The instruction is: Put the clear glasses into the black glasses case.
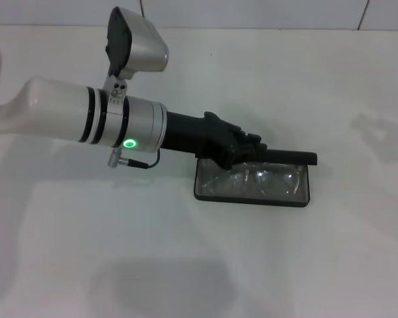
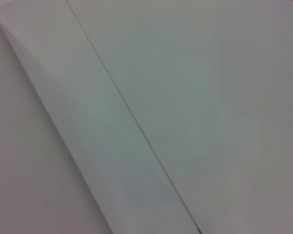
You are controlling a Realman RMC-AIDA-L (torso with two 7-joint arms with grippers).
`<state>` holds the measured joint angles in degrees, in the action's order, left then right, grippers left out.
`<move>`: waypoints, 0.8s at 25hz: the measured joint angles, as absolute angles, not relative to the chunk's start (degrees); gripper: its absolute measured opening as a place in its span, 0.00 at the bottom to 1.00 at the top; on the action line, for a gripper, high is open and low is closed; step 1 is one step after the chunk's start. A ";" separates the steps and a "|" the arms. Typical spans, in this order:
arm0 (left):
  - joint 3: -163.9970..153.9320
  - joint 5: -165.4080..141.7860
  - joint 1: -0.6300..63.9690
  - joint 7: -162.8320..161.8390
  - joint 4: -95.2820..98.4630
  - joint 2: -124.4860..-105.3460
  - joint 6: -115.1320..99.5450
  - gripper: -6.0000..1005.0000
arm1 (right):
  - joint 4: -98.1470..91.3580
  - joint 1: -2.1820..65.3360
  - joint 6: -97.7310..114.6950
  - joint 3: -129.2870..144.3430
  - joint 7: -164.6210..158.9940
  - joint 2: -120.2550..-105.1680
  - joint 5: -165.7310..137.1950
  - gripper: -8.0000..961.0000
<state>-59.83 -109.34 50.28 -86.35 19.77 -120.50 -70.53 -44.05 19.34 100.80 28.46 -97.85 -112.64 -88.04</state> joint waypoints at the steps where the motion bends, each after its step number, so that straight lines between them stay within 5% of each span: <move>1: -60.12 -109.28 50.26 -86.38 19.65 -120.50 -70.60 0.16 | -43.88 19.35 100.80 28.47 -97.84 -112.65 -88.05 0.32; 20: -72.62 -97.51 45.33 -81.44 28.35 -120.18 -82.41 0.16 | -43.59 18.98 103.49 28.98 -97.12 -112.14 -91.61 0.34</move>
